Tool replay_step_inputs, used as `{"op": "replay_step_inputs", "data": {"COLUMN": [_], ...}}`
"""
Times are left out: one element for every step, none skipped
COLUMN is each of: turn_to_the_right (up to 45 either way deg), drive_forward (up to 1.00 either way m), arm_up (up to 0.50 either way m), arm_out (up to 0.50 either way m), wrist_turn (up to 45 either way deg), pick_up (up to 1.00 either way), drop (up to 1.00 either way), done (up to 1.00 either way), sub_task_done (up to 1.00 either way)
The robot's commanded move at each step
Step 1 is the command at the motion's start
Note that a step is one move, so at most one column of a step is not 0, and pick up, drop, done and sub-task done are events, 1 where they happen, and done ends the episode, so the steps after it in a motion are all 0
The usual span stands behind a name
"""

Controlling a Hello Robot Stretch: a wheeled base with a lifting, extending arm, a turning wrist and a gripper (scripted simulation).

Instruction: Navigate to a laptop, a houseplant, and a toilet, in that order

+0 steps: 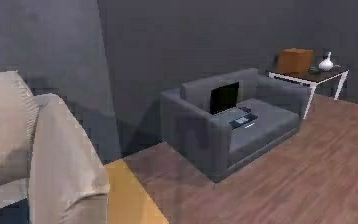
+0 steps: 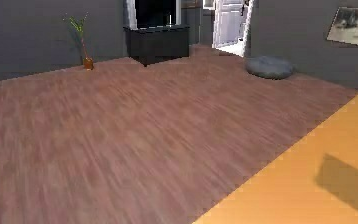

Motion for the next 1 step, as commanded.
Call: {"op": "replay_step_inputs", "data": {"turn_to_the_right": [45.0], "drive_forward": [0.00], "arm_up": [0.00], "arm_out": [0.00], "wrist_turn": [0.0], "pick_up": [0.00], "drop": [0.00], "done": [0.00], "sub_task_done": [0.00]}}
